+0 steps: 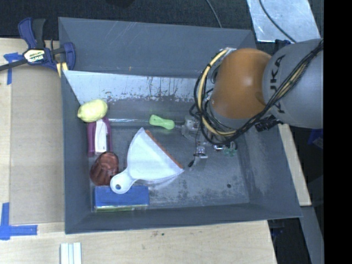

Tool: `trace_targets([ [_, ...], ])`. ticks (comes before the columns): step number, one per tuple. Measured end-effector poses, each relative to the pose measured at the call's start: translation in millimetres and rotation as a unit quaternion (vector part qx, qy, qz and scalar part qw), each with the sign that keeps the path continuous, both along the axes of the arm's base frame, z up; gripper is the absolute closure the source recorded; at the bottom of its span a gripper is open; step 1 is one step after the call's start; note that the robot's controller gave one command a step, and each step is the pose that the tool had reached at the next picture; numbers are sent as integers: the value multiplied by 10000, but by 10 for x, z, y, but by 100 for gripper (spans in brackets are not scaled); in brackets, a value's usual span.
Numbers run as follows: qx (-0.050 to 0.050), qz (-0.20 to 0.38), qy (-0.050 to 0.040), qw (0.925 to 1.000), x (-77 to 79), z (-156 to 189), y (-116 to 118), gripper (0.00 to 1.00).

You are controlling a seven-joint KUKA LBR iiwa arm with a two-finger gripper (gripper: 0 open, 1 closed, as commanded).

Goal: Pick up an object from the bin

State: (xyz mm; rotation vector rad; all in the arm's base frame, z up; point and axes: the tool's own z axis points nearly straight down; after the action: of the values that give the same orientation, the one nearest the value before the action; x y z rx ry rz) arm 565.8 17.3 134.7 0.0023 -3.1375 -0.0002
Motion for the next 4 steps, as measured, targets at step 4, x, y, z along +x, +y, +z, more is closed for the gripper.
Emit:
trace_targets([
  [4,-8,1208,-77,9927,609,-342,-1043,0],
])
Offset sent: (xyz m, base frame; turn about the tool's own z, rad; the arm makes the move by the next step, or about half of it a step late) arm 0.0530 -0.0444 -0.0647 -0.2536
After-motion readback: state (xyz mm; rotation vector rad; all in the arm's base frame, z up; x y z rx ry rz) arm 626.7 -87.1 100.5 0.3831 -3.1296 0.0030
